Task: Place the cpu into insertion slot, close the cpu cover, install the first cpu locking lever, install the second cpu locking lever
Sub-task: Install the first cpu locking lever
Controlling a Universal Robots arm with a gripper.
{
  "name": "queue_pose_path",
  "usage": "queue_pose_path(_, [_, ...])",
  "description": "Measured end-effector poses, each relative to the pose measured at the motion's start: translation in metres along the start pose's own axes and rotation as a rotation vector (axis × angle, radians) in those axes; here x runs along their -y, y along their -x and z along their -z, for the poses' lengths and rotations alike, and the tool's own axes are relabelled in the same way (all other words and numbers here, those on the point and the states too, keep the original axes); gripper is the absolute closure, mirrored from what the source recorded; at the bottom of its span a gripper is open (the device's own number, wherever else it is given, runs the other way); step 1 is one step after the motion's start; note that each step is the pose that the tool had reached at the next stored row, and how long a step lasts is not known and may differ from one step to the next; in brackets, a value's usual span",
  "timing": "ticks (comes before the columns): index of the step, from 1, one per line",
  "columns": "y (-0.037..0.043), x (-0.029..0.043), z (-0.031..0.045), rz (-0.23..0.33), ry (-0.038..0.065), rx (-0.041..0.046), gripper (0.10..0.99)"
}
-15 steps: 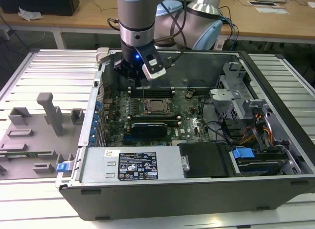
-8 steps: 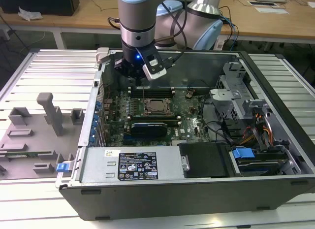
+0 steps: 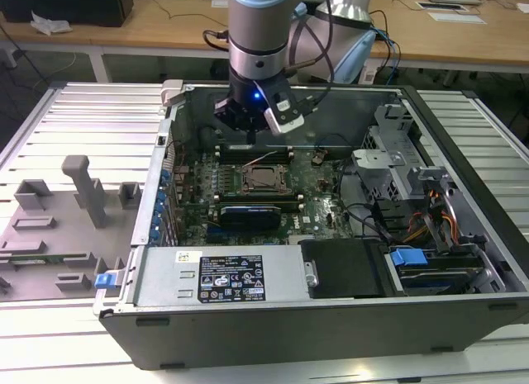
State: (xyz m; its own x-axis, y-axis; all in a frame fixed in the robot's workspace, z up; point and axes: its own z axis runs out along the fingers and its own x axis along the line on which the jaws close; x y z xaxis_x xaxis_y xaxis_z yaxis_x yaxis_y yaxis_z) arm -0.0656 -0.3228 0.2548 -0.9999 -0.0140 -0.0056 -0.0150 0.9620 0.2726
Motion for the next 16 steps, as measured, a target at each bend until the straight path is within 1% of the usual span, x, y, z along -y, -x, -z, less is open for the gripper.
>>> queue_pose_path(1, [0.0022, 0.0001, 0.0001, 0.0, 0.0, -0.0001, 0.98])
queue_pose_path(4, [0.0025, 0.0, 0.0, 0.0, 0.0, 0.0002, 0.98])
queue_pose_path(5, [0.0017, 0.0001, -0.0003, 0.002, -0.001, 0.0079, 0.98])
queue_pose_path(6, [0.0008, 0.0001, -0.0003, 0.005, -0.004, 0.0176, 0.98])
queue_pose_path(7, [-0.0002, 0.0002, -0.0006, 0.009, -0.005, 0.0315, 0.98])
queue_pose_path(8, [-0.0014, 0.0003, -0.0011, 0.014, -0.005, 0.0509, 0.98])
queue_pose_path(10, [-0.0031, 0.0006, -0.002, 0.024, -0.006, 0.0855, 0.98])
queue_pose_path(11, [-0.0035, 0.0008, -0.0023, 0.031, -0.006, 0.1114, 0.98])
queue_pose_path(12, [-0.0038, 0.0009, -0.0025, 0.037, -0.006, 0.1315, 0.98])
queue_pose_path(13, [-0.0041, 0.001, -0.0027, 0.041, -0.003, 0.1451, 0.98])
queue_pose_path(15, [-0.0041, 0.0012, -0.0037, 0.041, 0.002, 0.1471, 0.98])
queue_pose_path(16, [-0.0041, 0.0019, -0.0059, 0.036, 0.002, 0.1481, 0.98])
